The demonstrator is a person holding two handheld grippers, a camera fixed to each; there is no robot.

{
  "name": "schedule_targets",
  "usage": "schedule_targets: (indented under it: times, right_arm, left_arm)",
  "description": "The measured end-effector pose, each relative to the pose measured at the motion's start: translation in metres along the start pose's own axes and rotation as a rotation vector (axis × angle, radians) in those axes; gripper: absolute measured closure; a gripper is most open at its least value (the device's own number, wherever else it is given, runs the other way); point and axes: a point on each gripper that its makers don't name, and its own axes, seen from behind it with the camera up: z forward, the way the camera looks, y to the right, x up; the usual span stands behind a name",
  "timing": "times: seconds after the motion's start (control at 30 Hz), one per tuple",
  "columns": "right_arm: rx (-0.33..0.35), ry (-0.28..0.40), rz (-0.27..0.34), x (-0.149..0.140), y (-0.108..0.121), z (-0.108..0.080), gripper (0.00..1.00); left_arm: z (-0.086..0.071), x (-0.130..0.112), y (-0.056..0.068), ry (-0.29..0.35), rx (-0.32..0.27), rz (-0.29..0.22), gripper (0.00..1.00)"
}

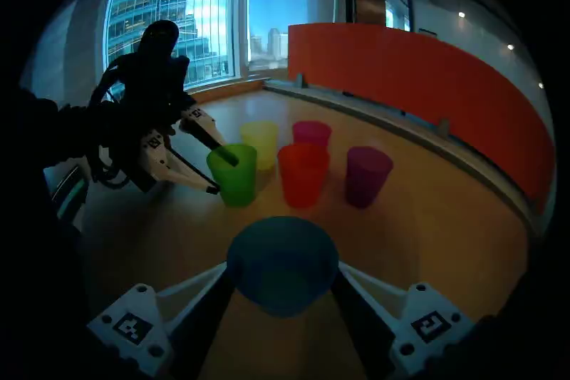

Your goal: Pour water

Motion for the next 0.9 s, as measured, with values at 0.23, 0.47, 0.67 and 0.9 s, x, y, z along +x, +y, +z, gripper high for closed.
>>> schedule_targets:
  times: [0.23, 0.47, 0.67, 0.9]
  right_arm:
    - [0.001, 0.000, 0.002, -0.0011, 0.0016, -0.0003, 0.10]
    - [0.005, -0.004, 0.001, -0.0029, 0.0010, 0.0002, 0.10]
    - [0.004, -0.004, 0.001, -0.0021, 0.0004, 0.0007, 0.10]
    - [0.003, 0.000, 0.000, 0.0001, 0.0002, -0.0004, 0.11]
  left_arm:
    - [0.0067, 0.0021, -0.0002, -0.004, -0.001, 0.002, 0.16]
    - [0.0102, 0.0054, 0.0020, -0.001, -0.007, 0.012, 0.16]
    - [0.0110, 0.0081, 0.0016, 0.010, -0.008, 0.006, 0.15]
    - [0.0089, 0.0091, 0.0007, 0.017, -0.001, 0.004, 0.17]
